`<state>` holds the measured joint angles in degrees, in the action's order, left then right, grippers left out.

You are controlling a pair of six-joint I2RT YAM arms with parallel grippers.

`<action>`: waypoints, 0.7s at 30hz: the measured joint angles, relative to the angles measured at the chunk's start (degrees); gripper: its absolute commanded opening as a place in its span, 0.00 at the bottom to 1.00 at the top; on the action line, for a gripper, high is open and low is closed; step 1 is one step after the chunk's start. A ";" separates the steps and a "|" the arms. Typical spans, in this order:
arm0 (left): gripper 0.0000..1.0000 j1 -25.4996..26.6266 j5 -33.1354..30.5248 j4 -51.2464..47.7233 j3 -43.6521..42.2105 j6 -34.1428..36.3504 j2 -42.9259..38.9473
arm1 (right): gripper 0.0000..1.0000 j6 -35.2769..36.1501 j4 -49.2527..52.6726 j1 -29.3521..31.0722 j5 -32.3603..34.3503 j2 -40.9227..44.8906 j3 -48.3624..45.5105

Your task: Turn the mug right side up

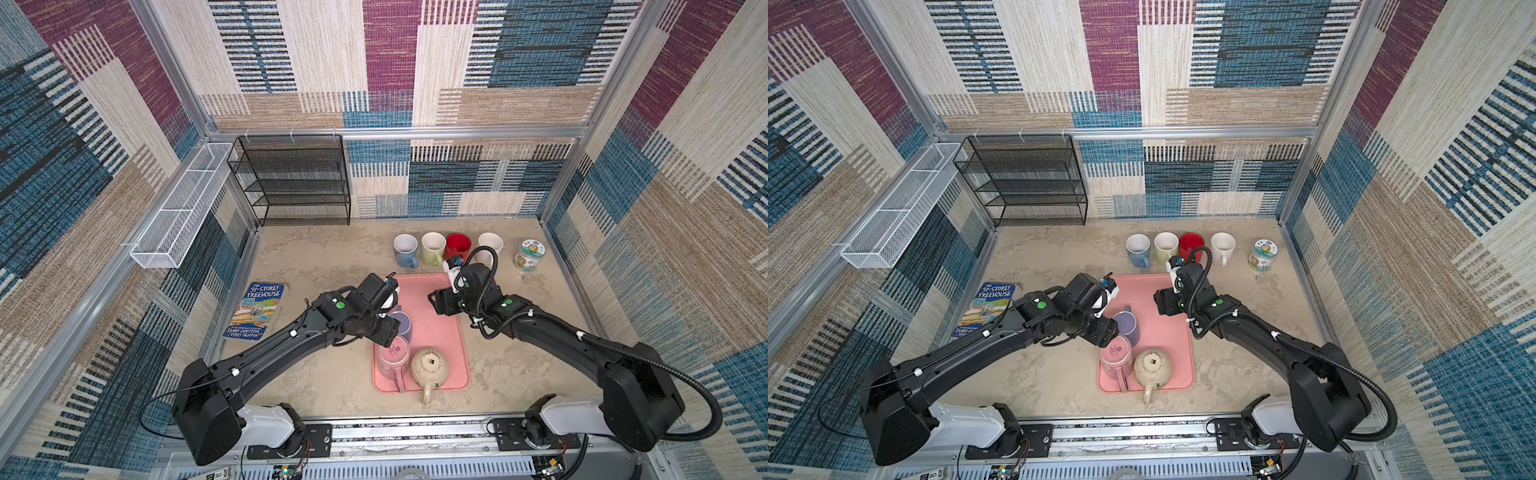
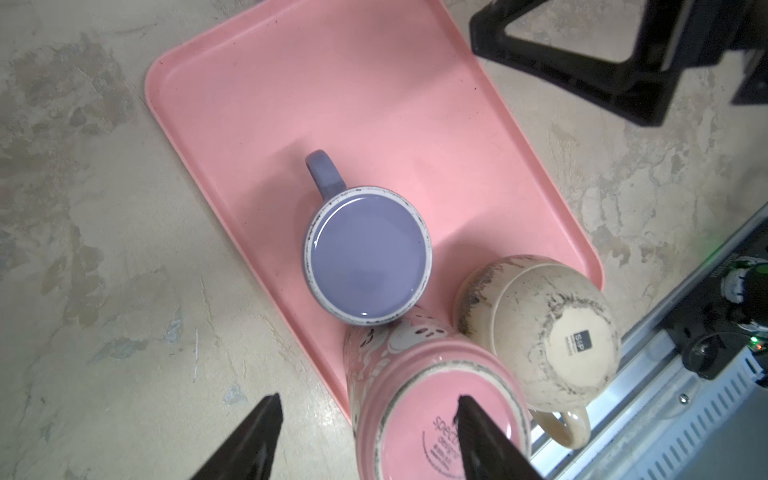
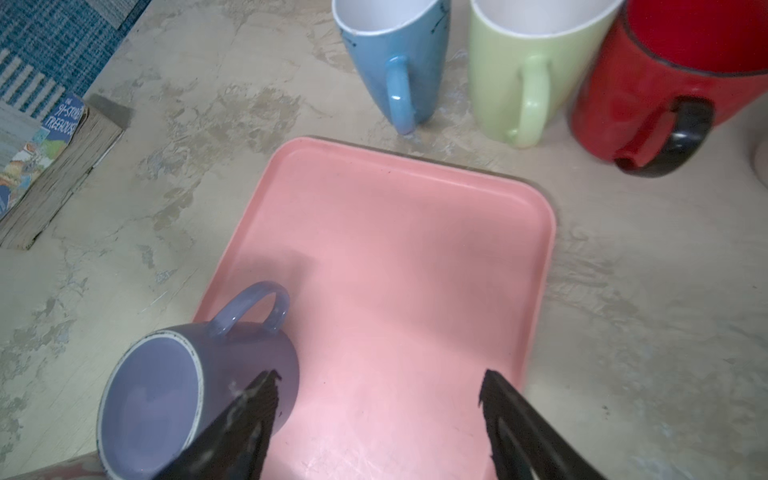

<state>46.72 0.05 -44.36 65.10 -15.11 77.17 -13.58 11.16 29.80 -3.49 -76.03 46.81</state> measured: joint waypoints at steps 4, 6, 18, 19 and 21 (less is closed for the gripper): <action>0.72 1.22 -1.81 0.00 0.79 -0.46 0.92 | 0.80 -1.29 -1.81 -2.45 -0.52 1.81 -1.77; 0.73 1.79 -2.71 -0.02 1.14 -0.85 1.70 | 0.80 -1.38 -2.45 -2.71 -0.55 1.88 -2.10; 0.74 4.26 -2.95 0.09 2.95 -1.62 7.58 | 0.80 -2.21 -4.07 -3.63 -0.57 0.22 -2.60; 0.74 4.33 -3.02 0.37 3.10 -1.64 8.07 | 0.80 -2.21 -4.17 -3.67 -0.57 0.22 -2.64; 0.74 4.39 -3.34 0.55 3.41 -1.62 8.96 | 0.80 -2.21 -4.26 -3.69 -0.57 0.22 -2.80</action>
<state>51.11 -3.29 -43.81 68.51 -16.73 86.13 -15.79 6.90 26.11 -4.05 -75.81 44.01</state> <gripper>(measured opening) 0.738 0.801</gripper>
